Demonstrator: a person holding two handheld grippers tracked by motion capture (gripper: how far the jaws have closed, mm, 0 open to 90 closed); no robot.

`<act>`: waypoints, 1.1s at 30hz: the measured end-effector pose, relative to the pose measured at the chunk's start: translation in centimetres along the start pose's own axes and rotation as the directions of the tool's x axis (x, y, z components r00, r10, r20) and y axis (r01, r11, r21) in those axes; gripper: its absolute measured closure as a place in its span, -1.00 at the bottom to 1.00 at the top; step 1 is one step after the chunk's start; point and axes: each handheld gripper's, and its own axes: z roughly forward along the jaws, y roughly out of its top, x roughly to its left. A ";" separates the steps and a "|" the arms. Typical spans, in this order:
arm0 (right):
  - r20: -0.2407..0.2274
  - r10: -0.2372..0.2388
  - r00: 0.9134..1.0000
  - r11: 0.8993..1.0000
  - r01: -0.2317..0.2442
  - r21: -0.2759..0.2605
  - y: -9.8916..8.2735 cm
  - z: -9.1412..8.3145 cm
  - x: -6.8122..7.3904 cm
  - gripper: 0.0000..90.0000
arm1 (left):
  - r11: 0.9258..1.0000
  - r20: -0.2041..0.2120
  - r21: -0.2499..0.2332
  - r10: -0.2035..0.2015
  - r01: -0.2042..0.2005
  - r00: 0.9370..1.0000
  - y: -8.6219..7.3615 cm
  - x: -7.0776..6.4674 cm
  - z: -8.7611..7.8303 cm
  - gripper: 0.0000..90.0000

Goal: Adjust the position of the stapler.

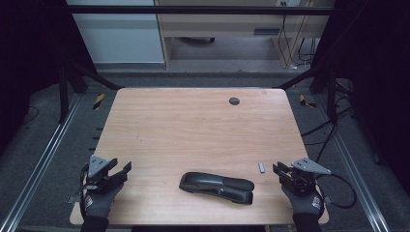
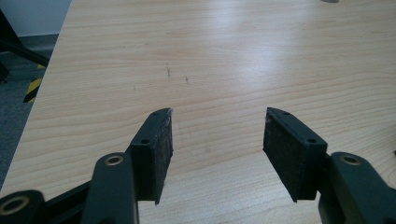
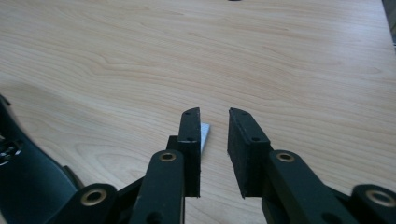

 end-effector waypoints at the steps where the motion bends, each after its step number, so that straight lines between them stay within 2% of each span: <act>1: -0.005 -0.010 1.000 1.000 0.010 -0.003 0.1 0.0 0.1 0.73 | 1.000 -0.001 0.005 0.001 -0.001 1.000 0.0 0.0 0.0 -0.07; 5: -0.036 -0.031 0.999 0.999 0.030 -0.030 0.5 -0.4 1.0 0.79 | 1.000 -0.004 -0.008 0.007 -0.007 1.000 -0.1 -0.1 -0.2 -0.01; 7: -0.065 -0.057 0.996 0.997 0.054 -0.048 0.6 -0.4 1.4 0.82 | 1.000 0.000 -0.014 0.009 -0.009 1.000 -0.1 -0.2 -0.3 0.05; 9: -0.072 -0.081 0.994 0.996 0.077 -0.052 0.7 -0.4 1.8 0.87 | 1.000 0.003 -0.014 0.010 -0.010 1.000 -0.1 -0.3 -0.3 0.12; 11: -0.087 -0.098 0.991 0.994 0.093 -0.056 1.0 -0.4 2.2 0.92 | 1.000 -0.001 -0.010 0.030 -0.030 1.000 -0.1 -0.4 -0.3 0.17; 15: -0.110 -0.110 0.988 0.993 0.103 -0.065 1.4 -0.7 2.9 1.00 | 0.999 0.005 -0.005 0.034 -0.034 0.999 0.0 -0.7 -0.2 0.26; 16: -0.123 -0.127 0.984 0.990 0.118 -0.075 1.6 -0.8 3.5 1.00 | 0.999 -0.001 0.009 0.046 -0.046 0.999 0.0 -0.8 -0.1 0.28; 20: -0.151 -0.162 0.975 0.985 0.149 -0.092 2.0 -1.2 4.5 1.00 | 0.999 -0.014 0.016 0.043 -0.043 0.999 0.0 -0.9 -0.1 0.37; 22: -0.155 -0.170 0.973 0.983 0.155 -0.100 2.1 -1.2 4.8 1.00 | 0.999 -0.017 0.018 0.042 -0.042 0.999 0.0 -0.8 -0.2 0.38; 23: -0.175 -0.176 0.969 0.982 0.159 -0.105 2.3 -1.4 5.3 1.00 | 0.999 -0.018 0.019 0.036 -0.035 0.999 0.0 -0.7 -0.1 0.42; 28: -0.214 -0.194 0.957 0.978 0.172 -0.116 2.6 -1.6 6.4 1.00 | 0.999 -0.025 0.021 0.028 -0.027 0.999 -0.1 -0.7 -0.1 0.45; 33: -0.273 -0.213 0.938 0.975 0.186 -0.120 2.7 -1.5 7.6 1.00 | 0.999 -0.037 0.026 0.023 -0.022 0.999 -0.2 -0.7 0.0 0.51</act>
